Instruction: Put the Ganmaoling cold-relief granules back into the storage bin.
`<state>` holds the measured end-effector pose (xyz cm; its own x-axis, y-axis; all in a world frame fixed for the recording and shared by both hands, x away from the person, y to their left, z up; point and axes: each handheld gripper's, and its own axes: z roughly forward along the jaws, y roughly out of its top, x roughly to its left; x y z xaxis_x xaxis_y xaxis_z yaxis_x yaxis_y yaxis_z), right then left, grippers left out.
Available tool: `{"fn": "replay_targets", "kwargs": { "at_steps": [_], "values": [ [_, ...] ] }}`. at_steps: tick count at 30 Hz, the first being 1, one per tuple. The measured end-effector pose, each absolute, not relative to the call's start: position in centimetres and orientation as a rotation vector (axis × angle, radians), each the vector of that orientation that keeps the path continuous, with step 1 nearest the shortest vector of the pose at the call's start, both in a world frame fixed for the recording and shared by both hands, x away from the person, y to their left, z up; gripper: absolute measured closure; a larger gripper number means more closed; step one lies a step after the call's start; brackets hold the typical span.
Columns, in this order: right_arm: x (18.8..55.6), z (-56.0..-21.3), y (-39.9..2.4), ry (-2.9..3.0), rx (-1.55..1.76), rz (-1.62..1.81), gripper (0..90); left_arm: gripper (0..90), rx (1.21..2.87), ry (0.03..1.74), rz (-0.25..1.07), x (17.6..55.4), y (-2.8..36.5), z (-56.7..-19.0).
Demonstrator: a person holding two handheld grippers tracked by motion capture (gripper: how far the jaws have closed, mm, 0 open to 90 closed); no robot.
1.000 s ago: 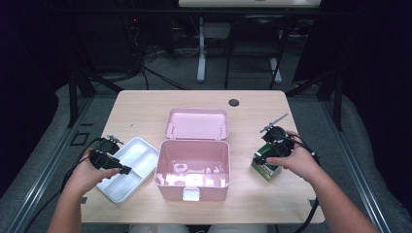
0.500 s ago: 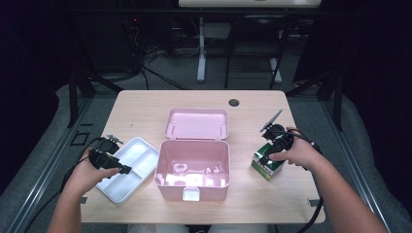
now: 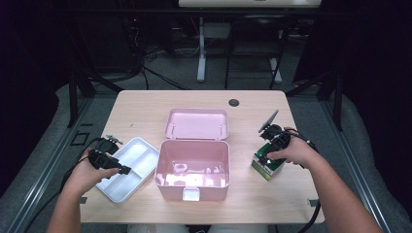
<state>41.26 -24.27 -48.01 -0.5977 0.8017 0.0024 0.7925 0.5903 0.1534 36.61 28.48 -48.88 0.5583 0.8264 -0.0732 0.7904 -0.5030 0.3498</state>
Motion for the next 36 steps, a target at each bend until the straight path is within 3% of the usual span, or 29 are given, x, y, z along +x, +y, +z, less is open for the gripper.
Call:
{"fn": "replay_targets", "kwargs": {
  "at_steps": [36],
  "values": [
    [41.8,-49.8,-24.9,2.777,1.404,0.185,14.7,34.4,2.454,1.329,0.133,36.6,28.6,-49.1]
  ]
}}
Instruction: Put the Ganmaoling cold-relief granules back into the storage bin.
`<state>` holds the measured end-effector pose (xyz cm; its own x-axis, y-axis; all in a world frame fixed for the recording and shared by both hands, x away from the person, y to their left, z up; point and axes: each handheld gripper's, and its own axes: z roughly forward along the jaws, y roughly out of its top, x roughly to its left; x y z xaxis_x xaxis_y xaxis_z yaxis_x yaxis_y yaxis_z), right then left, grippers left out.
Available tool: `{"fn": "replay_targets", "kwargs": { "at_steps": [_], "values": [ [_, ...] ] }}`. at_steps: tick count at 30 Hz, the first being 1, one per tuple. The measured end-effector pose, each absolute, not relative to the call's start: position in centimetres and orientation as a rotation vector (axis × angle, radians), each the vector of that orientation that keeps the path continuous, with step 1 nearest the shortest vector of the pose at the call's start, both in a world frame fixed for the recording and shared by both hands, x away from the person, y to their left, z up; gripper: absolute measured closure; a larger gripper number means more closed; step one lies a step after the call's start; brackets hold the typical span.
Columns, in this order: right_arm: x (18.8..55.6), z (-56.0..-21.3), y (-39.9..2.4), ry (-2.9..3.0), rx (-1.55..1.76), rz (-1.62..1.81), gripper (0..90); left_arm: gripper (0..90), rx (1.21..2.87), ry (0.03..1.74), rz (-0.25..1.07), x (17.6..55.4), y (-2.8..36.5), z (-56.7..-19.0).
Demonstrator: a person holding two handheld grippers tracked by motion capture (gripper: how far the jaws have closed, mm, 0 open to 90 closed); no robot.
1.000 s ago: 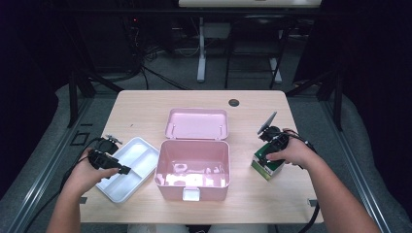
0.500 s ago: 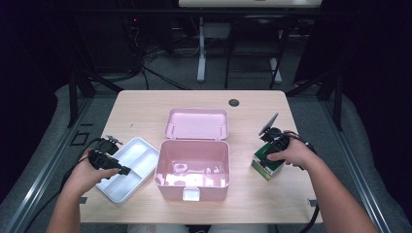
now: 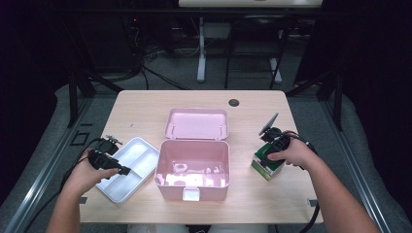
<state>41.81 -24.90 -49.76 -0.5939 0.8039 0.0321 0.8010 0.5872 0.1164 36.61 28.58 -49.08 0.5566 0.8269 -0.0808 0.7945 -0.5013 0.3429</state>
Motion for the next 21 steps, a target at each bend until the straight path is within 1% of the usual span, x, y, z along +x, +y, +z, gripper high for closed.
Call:
{"fn": "replay_targets", "kwargs": {
  "at_steps": [11,21],
  "values": [
    [41.8,-49.6,-24.7,2.785,1.401,0.173,15.2,34.4,2.455,1.333,0.125,36.7,28.6,-49.2],
    [41.7,-48.6,-24.5,2.787,1.386,0.181,15.2,34.4,2.449,1.342,0.119,36.6,28.7,-49.2]
  ]
}}
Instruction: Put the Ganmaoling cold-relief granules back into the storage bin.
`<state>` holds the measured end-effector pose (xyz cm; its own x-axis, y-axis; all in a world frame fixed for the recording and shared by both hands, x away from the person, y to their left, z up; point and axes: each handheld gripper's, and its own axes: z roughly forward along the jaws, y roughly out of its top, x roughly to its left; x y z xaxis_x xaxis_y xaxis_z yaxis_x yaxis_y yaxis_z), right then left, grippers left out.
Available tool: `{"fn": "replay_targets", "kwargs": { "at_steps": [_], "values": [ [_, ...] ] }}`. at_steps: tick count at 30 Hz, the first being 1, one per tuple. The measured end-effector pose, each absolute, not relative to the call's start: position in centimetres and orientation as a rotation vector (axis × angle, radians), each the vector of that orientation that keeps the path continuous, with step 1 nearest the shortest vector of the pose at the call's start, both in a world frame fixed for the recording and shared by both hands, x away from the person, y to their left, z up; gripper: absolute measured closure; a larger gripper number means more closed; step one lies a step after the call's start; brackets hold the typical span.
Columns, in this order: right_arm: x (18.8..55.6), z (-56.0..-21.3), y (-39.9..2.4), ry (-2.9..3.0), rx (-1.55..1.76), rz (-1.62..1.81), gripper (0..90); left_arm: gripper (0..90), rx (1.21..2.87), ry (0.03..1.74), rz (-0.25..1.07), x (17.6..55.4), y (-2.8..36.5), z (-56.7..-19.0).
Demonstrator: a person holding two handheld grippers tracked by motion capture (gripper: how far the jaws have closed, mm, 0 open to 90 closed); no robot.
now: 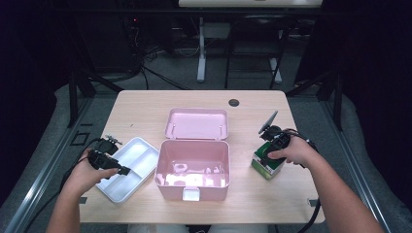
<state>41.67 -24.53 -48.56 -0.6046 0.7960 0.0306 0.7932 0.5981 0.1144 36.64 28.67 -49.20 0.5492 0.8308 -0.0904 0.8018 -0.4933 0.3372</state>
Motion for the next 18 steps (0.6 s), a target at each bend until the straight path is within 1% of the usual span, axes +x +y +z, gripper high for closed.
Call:
{"fn": "replay_targets", "kwargs": {
  "at_steps": [18],
  "values": [
    [41.3,-45.5,-23.9,2.817,1.305,0.186,15.3,34.4,2.457,1.338,0.11,36.8,28.8,-49.4]
  ]
}}
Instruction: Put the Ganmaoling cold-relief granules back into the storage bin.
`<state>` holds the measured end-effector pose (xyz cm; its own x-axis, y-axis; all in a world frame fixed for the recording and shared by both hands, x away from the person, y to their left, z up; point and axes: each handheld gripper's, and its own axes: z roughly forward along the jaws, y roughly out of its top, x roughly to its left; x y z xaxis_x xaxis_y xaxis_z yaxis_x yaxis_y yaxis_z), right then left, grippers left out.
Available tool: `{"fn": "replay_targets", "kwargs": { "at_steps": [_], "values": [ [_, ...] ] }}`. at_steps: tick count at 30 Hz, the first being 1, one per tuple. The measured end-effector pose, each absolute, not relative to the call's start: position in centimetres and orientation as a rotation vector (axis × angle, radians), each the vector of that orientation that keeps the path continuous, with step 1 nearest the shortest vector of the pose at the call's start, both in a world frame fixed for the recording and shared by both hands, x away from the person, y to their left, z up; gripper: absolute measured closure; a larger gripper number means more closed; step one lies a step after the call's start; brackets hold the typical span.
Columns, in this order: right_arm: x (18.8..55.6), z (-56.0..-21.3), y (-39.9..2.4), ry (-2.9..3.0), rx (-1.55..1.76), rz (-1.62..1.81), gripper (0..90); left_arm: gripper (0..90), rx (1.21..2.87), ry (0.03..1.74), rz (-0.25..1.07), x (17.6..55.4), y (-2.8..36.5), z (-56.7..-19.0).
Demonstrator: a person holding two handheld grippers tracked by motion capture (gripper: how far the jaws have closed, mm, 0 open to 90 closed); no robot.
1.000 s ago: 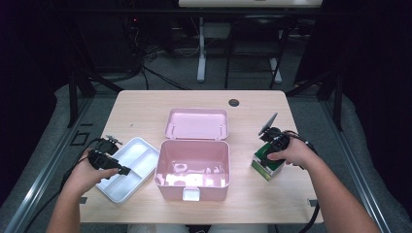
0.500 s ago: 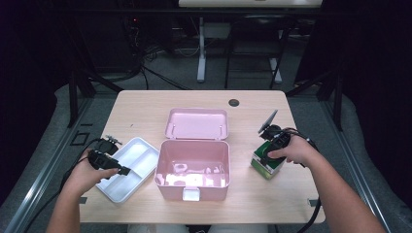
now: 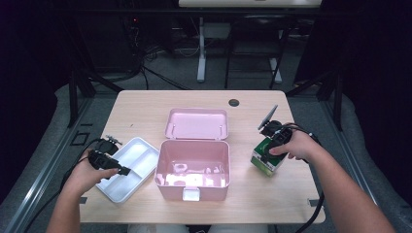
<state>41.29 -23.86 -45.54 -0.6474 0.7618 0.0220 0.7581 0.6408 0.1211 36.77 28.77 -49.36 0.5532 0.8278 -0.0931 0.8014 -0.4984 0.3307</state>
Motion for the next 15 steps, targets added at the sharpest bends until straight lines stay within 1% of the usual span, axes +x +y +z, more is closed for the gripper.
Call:
{"fn": "replay_targets", "kwargs": {
  "at_steps": [15],
  "values": [
    [40.9,-42.3,-23.4,2.842,1.251,0.21,15.4,34.4,2.454,1.347,0.1,36.7,28.9,-49.4]
  ]
}}
